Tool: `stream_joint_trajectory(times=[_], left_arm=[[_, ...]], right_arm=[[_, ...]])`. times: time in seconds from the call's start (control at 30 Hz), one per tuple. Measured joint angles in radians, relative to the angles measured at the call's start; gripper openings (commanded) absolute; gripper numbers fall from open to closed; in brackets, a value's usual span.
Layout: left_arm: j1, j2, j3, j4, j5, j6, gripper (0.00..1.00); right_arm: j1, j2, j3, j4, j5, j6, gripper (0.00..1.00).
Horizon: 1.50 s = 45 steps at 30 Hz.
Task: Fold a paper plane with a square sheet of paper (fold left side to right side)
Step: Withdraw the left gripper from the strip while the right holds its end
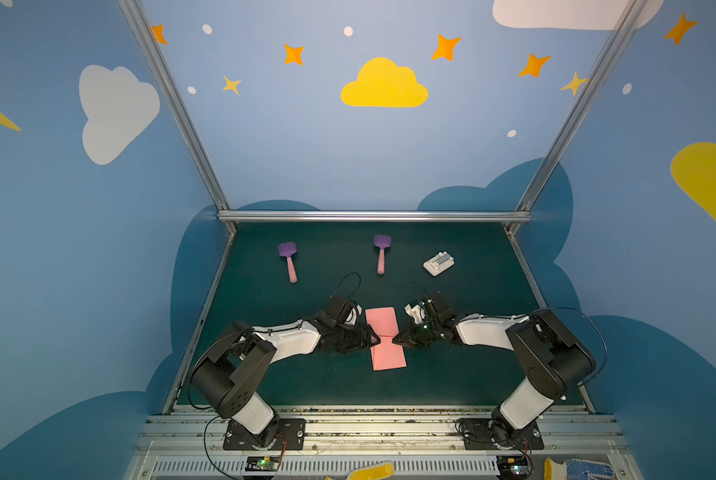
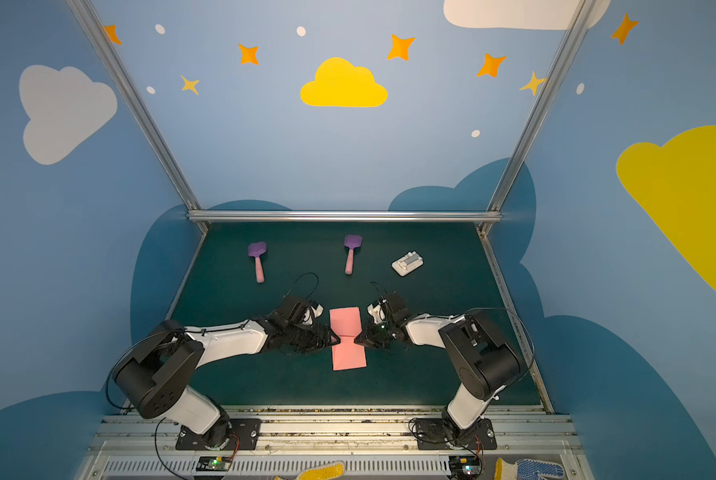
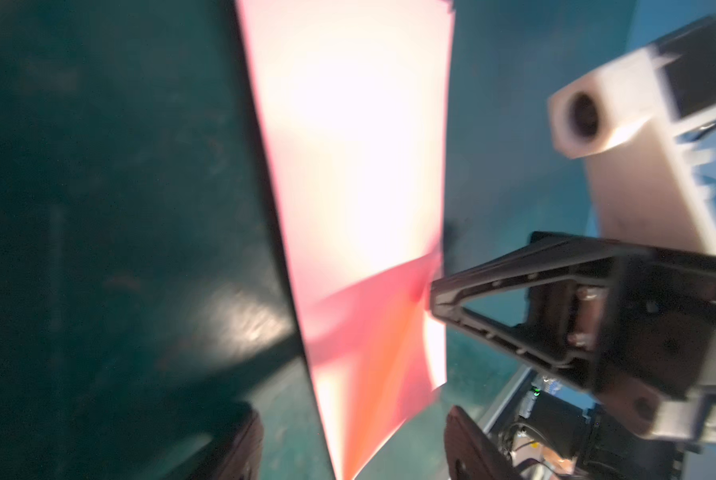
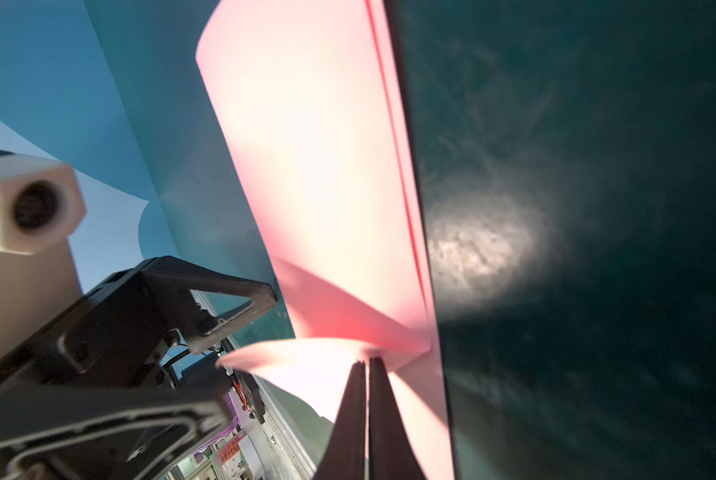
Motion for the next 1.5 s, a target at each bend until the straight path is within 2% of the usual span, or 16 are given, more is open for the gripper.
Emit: stream_joint_trajectory(times=[0.3, 0.6, 0.83, 1.03, 1.13, 1.2, 1.27, 1.37, 1.5], left_arm=[[0.0, 0.09, 0.064, 0.061, 0.038, 0.01, 0.7], [0.025, 0.172, 0.087, 0.2, 0.103, 0.0, 0.67], [0.039, 0.202, 0.084, 0.246, 0.128, -0.009, 0.48], [0.04, 0.203, 0.058, 0.245, 0.126, -0.019, 0.17], [0.04, 0.203, 0.056, 0.236, 0.12, -0.024, 0.08], [0.04, 0.2, 0.059, 0.219, 0.112, -0.025, 0.04], [0.04, 0.184, 0.067, 0.168, 0.092, -0.019, 0.04], [0.042, 0.116, 0.103, 0.025, 0.027, 0.012, 0.04], [0.043, -0.016, 0.244, -0.238, -0.12, 0.095, 0.04]], right_arm=[[-0.001, 0.02, -0.01, 0.036, -0.005, 0.003, 0.0], [-0.003, 0.03, -0.013, 0.058, -0.009, 0.003, 0.0], [-0.003, 0.031, -0.013, 0.06, -0.01, 0.003, 0.0], [-0.005, 0.036, -0.013, 0.067, -0.02, 0.003, 0.0], [-0.006, 0.037, -0.013, 0.068, -0.027, 0.004, 0.0], [-0.006, 0.031, -0.013, 0.064, -0.031, 0.006, 0.0], [-0.006, 0.011, -0.013, 0.04, -0.029, 0.007, 0.0], [-0.016, -0.071, -0.013, -0.019, -0.024, 0.004, 0.0], [-0.068, -0.246, -0.026, -0.074, -0.019, -0.002, 0.0]])
